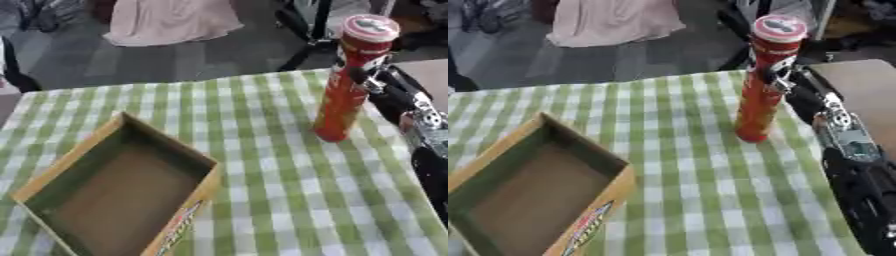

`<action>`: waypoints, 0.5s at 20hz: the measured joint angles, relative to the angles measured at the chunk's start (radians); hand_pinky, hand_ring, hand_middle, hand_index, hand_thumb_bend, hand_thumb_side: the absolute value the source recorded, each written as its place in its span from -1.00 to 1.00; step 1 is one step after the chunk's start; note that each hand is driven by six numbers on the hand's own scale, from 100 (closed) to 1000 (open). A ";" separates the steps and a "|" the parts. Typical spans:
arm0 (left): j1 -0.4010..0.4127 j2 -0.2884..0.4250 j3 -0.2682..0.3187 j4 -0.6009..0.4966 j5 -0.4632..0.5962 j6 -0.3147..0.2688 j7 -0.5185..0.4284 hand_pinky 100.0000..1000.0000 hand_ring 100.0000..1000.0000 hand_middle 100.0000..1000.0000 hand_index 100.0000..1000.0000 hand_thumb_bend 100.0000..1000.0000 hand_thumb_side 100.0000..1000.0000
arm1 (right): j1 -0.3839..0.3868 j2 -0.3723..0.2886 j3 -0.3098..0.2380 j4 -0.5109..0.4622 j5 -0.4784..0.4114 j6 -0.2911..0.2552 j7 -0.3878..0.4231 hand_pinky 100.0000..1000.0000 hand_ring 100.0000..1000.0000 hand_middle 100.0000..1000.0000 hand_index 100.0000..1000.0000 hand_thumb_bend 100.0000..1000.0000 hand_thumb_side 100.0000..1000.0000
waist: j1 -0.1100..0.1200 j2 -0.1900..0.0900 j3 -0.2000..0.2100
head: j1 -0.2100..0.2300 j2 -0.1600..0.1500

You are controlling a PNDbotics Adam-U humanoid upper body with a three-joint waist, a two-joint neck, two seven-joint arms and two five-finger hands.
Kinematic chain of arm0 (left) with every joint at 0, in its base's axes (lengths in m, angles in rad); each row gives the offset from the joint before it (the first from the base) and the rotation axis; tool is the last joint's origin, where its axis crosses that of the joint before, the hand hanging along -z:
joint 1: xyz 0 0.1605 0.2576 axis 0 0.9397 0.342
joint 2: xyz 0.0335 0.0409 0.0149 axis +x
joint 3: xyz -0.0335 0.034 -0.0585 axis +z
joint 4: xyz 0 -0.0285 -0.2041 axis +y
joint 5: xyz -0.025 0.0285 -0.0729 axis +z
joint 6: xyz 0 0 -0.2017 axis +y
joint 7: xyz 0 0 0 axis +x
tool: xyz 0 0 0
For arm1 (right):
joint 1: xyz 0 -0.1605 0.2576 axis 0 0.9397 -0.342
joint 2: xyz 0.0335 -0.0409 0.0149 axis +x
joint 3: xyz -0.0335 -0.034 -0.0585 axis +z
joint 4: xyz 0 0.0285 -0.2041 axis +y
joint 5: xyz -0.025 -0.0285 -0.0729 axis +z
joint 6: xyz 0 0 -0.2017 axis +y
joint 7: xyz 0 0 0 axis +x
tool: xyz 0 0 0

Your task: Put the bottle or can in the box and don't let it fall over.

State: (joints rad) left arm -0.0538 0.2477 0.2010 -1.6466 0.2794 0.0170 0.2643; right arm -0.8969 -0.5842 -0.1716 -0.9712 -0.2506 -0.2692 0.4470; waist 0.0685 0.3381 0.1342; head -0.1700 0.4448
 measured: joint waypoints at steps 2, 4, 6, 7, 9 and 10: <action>0.000 0.000 0.000 0.000 0.000 0.000 0.000 1.00 0.26 0.27 0.48 -0.98 0.67 | -0.001 0.001 0.000 0.000 0.001 0.002 -0.005 0.49 1.00 1.00 0.89 0.05 -0.10 | 0.000 0.000 0.001 | 0.000 0.000; 0.000 0.000 0.000 0.000 0.000 0.000 0.000 1.00 0.26 0.27 0.48 -0.98 0.67 | -0.002 0.003 0.000 0.000 0.006 0.005 -0.011 0.48 1.00 1.00 0.88 0.06 -0.11 | -0.001 0.000 0.002 | 0.000 0.000; 0.000 0.000 0.000 0.000 0.000 0.000 0.000 1.00 0.25 0.27 0.48 -0.98 0.67 | -0.006 0.006 0.000 0.000 0.011 0.006 -0.017 0.47 1.00 1.00 0.86 0.07 -0.12 | -0.002 0.001 0.003 | 0.000 0.000; 0.000 0.000 0.000 -0.001 0.000 0.000 0.000 1.00 0.25 0.27 0.48 -0.98 0.67 | -0.007 0.007 0.000 0.000 0.015 0.008 -0.020 0.47 1.00 1.00 0.86 0.07 -0.13 | -0.002 0.001 0.003 | 0.000 0.000; 0.000 0.000 0.000 -0.001 0.000 0.000 0.000 1.00 0.25 0.27 0.48 -0.98 0.67 | -0.008 0.007 0.000 0.000 0.020 0.009 -0.026 0.46 1.00 1.00 0.85 0.08 -0.14 | -0.003 0.001 0.003 | 0.000 0.000; 0.000 0.000 0.000 -0.001 0.000 0.000 0.000 1.00 0.25 0.27 0.48 -0.98 0.67 | -0.008 0.007 0.000 0.001 0.024 0.010 -0.030 0.45 1.00 1.00 0.84 0.08 -0.14 | -0.003 0.001 0.003 | 0.000 0.000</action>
State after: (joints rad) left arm -0.0542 0.2476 0.2009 -1.6477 0.2794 0.0169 0.2645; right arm -0.9049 -0.5769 -0.1711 -0.9706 -0.2270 -0.2587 0.4172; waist 0.0659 0.3394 0.1371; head -0.1700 0.4447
